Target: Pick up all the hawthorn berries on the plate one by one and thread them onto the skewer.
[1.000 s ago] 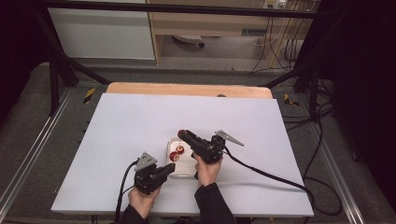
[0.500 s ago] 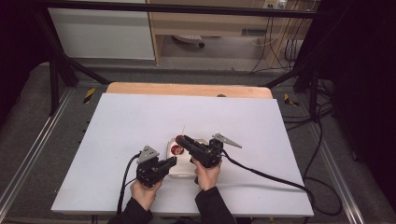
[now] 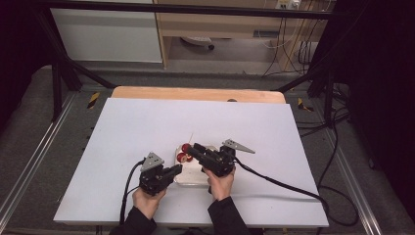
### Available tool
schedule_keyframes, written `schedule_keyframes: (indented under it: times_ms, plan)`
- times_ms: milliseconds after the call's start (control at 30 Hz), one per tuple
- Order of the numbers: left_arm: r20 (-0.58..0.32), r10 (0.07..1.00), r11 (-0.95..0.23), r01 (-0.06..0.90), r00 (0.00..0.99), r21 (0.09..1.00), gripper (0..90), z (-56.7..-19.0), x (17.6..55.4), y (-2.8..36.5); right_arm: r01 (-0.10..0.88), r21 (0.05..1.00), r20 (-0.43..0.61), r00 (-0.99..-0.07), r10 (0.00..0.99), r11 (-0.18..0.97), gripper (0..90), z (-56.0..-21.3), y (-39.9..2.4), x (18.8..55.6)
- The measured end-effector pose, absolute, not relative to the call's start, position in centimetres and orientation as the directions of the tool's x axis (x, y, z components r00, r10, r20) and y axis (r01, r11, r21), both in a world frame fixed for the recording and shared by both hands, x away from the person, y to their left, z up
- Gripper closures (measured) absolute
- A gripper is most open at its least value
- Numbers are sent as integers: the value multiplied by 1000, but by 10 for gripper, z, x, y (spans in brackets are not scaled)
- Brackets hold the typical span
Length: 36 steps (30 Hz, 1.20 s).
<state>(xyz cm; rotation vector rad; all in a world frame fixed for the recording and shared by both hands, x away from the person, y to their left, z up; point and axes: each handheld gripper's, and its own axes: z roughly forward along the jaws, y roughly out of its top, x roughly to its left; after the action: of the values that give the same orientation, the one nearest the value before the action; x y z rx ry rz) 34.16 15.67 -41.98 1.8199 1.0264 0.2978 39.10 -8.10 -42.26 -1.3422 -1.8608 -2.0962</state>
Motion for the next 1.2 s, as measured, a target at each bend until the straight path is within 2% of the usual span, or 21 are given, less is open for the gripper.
schedule_keyframes:
  times_ms: [100, 333, 633, 800, 900, 1200]
  plan:
    - [-219, 756, -169, 507, 617, 845, 881, -419, 341, 164, 536, 813, 568, -639, 519, -229, 489, -419, -86, 392]
    - [-173, 747, -230, 494, 642, 839, 881, -418, 339, 184, 556, 831, 459, -671, 583, -15, 336, -417, -94, 395]
    - [-126, 730, -314, 493, 672, 812, 879, -423, 332, 214, 581, 789, 356, -698, 621, 202, 171, -419, -100, 399]
    - [-109, 725, -341, 491, 681, 801, 879, -425, 329, 225, 596, 763, 345, -702, 623, 249, 128, -417, -102, 403]
    - [-112, 715, -347, 489, 691, 800, 879, -427, 329, 227, 586, 745, 297, -719, 629, 319, 102, -413, -100, 406]
    - [-83, 719, -372, 483, 690, 793, 879, -431, 329, 236, 533, 690, 168, -776, 607, 490, 111, -398, -80, 418]
